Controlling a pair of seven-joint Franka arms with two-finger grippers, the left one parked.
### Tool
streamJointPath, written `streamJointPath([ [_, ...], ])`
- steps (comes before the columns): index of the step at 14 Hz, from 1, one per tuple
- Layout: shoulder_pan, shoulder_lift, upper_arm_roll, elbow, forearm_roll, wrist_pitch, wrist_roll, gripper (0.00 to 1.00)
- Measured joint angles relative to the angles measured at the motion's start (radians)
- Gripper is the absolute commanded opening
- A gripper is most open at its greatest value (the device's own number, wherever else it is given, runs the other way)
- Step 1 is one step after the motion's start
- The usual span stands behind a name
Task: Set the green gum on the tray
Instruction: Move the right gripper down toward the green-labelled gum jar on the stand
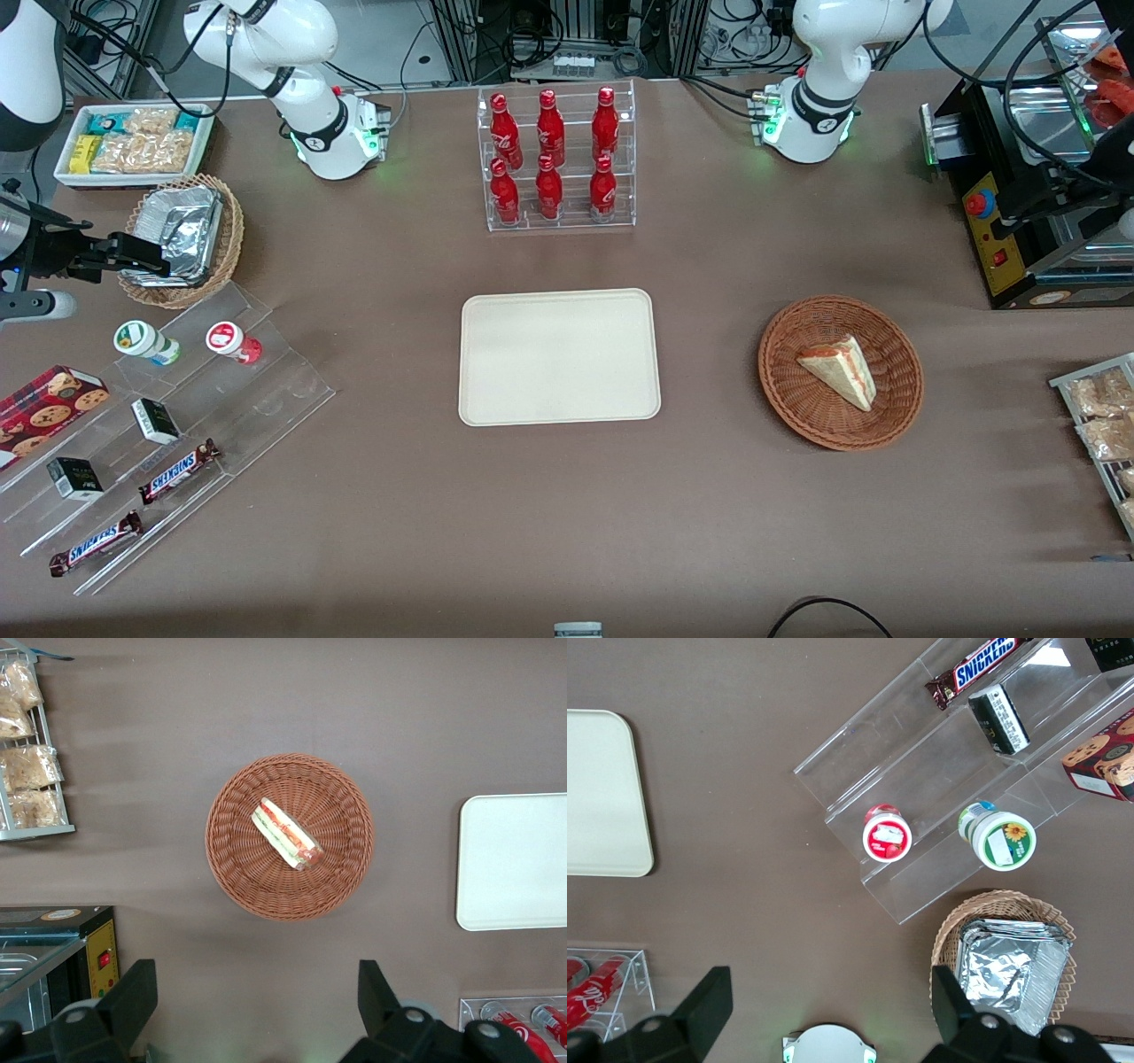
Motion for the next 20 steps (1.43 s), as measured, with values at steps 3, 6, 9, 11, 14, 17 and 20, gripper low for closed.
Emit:
streamJointPath([
  [3,0.000,0.000,0.001,0.000,-0.013,0.000,0.016,1.00],
  [6,0.000,0.003,0.001,-0.001,-0.014,0.006,0.025,1.00],
  [9,0.000,0.020,0.001,-0.011,-0.014,0.031,0.025,1.00],
  [11,0.000,0.027,0.001,-0.045,-0.014,0.075,0.013,1.00],
  [14,-0.008,0.028,-0.002,-0.111,-0.015,0.145,-0.110,1.00],
  [17,-0.045,0.025,-0.008,-0.176,-0.018,0.234,-0.306,1.00],
  [20,-0.097,0.023,-0.016,-0.235,-0.018,0.329,-0.551,1.00],
])
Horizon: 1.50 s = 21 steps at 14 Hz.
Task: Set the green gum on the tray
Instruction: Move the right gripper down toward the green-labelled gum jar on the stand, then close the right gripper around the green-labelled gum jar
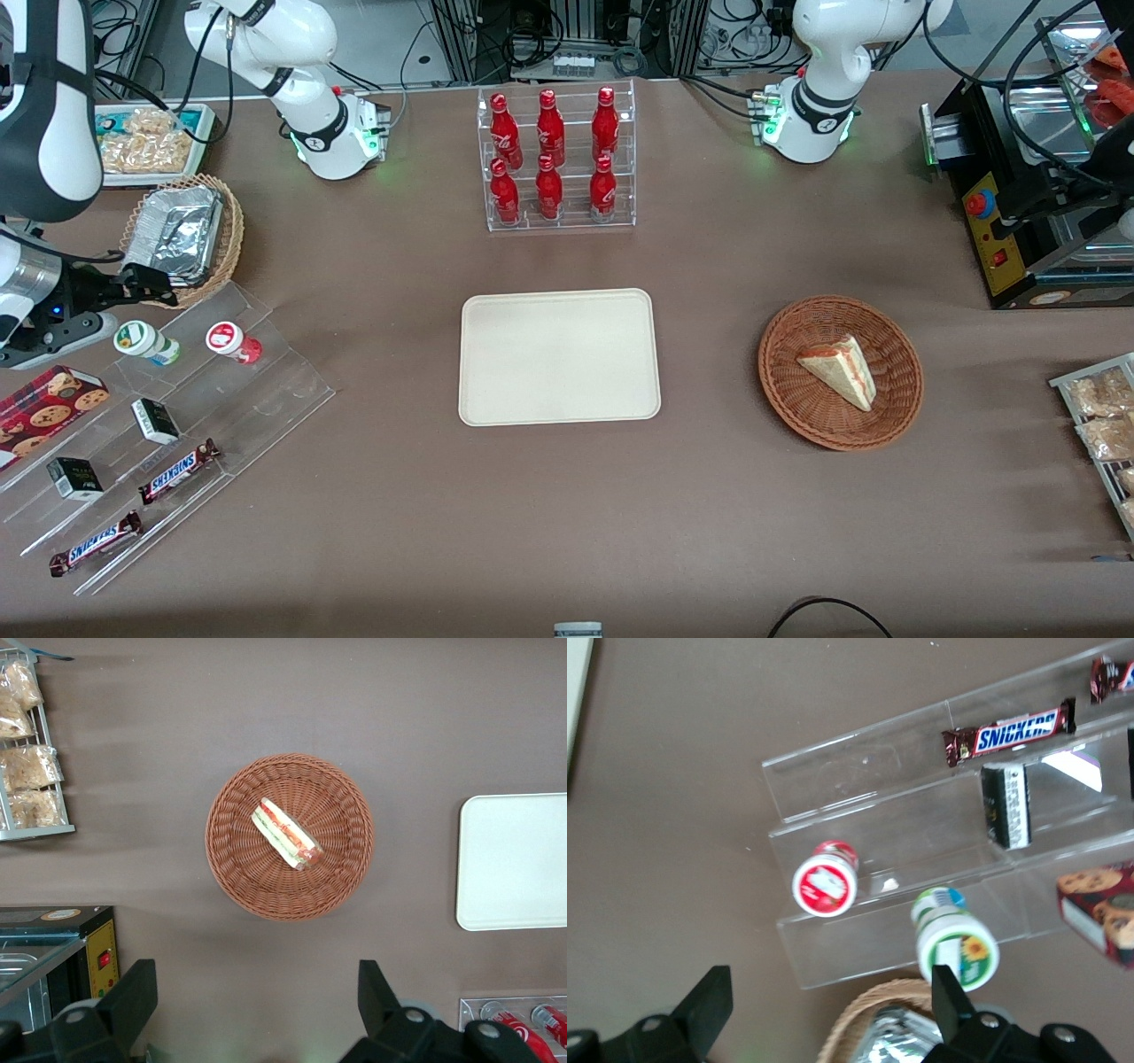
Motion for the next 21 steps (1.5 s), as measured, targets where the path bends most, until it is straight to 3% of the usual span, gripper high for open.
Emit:
streamJointPath([
  [7,-0.105,0.001,-0.004,-0.126,0.000,0.221,-0.392,1.00],
  [18,-0.139,0.015,-0.004,-0.255,0.000,0.397,-0.428,0.99],
  [19,-0.139,0.020,-0.004,-0.257,0.000,0.405,-0.429,0.92],
  [20,-0.139,0.026,-0.004,-0.257,0.000,0.409,-0.429,0.76],
  [21,-0.139,0.031,-0.004,-0.257,0.000,0.414,-0.432,0.45],
])
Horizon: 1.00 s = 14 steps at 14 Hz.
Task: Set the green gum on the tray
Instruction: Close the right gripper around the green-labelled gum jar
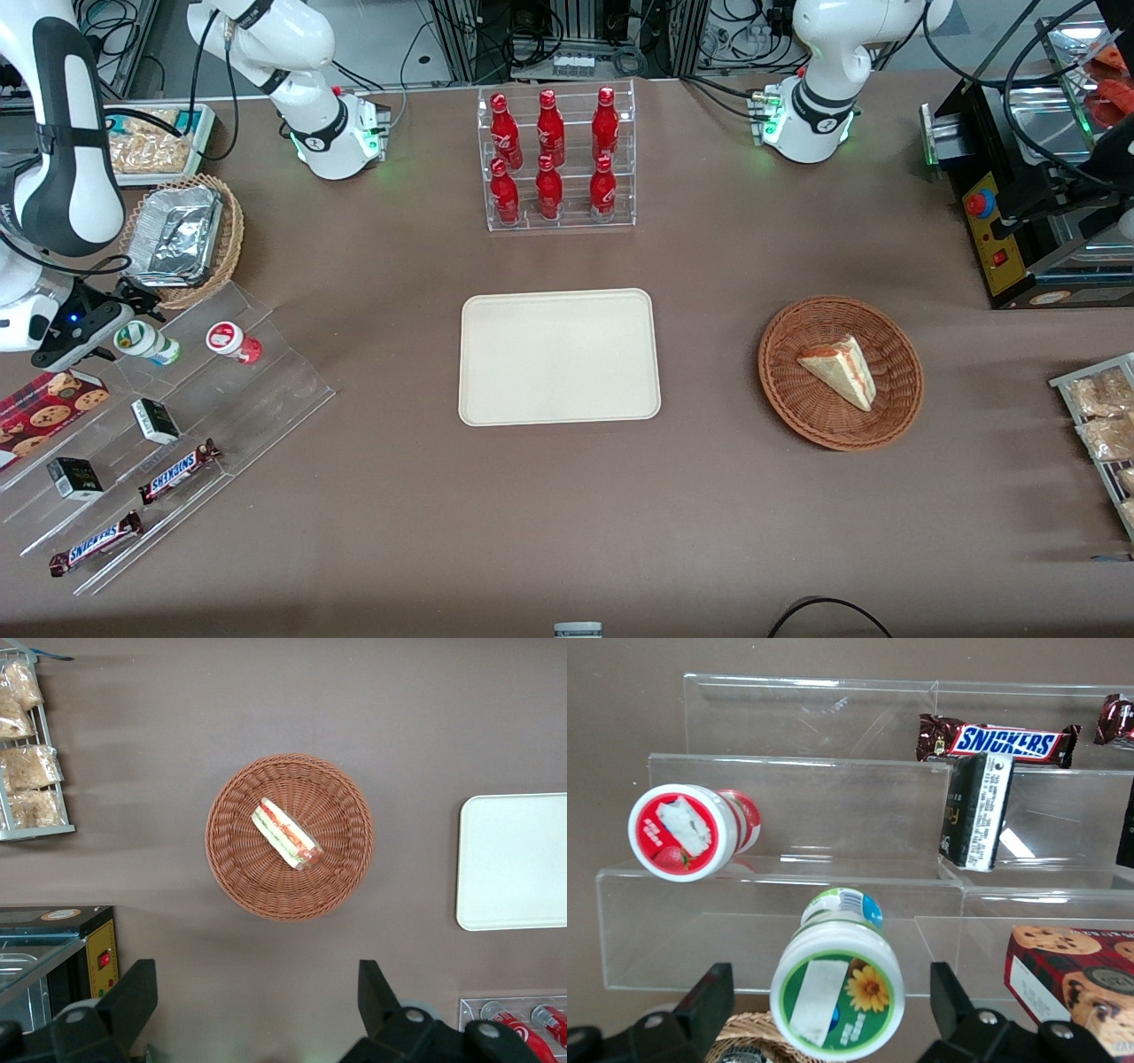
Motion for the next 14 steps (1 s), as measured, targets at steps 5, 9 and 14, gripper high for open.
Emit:
streamJointPath([
  [5,0.000,0.006,0.000,0.000,0.000,0.006,-0.008,0.00],
  [9,0.001,0.000,0.002,0.005,0.000,-0.004,-0.008,0.00],
  [14,0.027,-0.030,0.022,0.065,0.000,-0.108,0.042,0.00],
])
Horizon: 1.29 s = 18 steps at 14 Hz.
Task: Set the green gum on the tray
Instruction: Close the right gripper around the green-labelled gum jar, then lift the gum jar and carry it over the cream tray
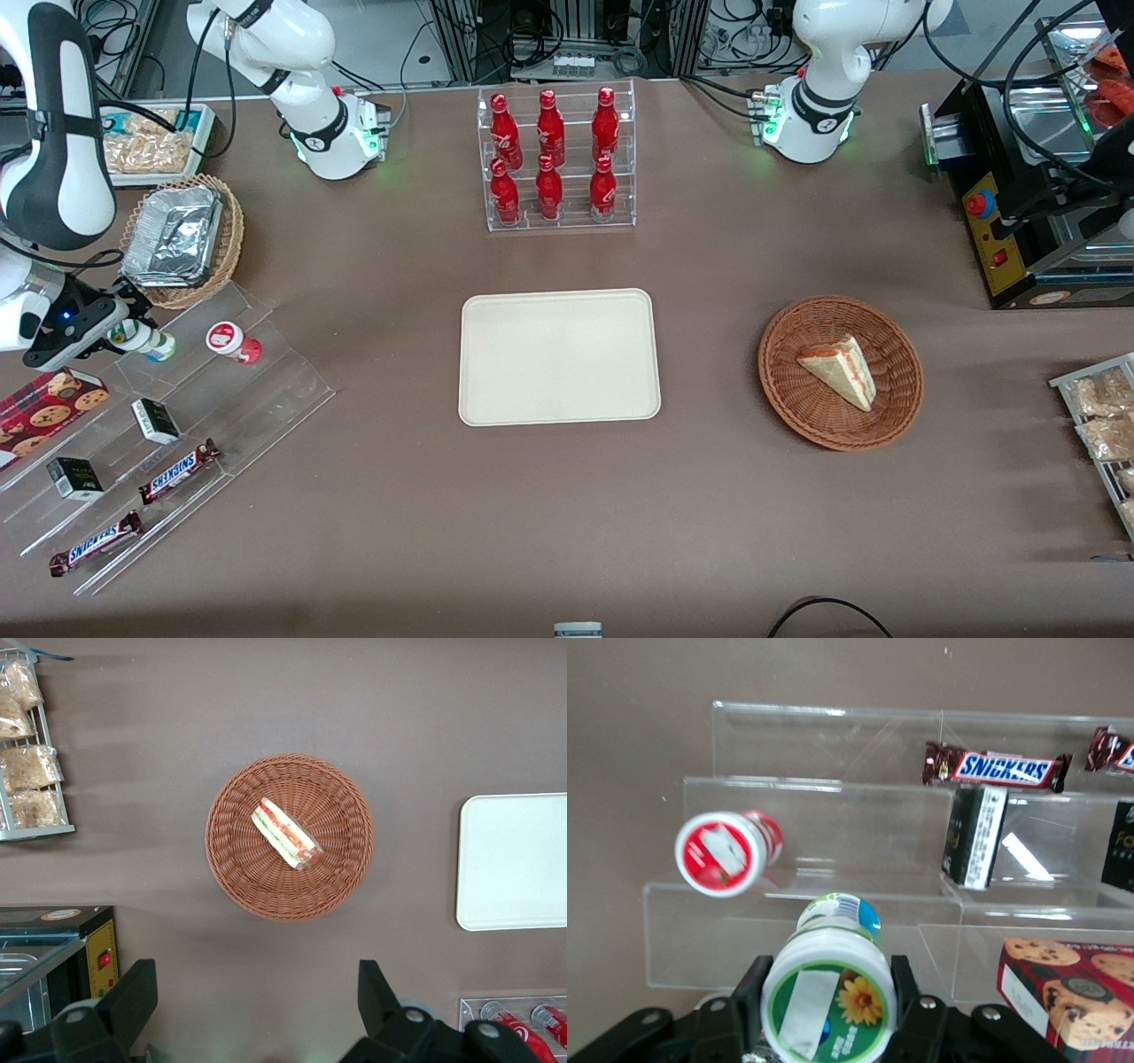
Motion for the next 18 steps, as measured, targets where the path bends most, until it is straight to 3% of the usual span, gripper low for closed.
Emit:
streamJointPath([
  [8,0.235,-0.004,0.008,0.082,0.000,-0.152,0.354,0.00],
  [18,0.659,0.025,0.015,0.104,0.001,-0.193,1.111,0.00],
])
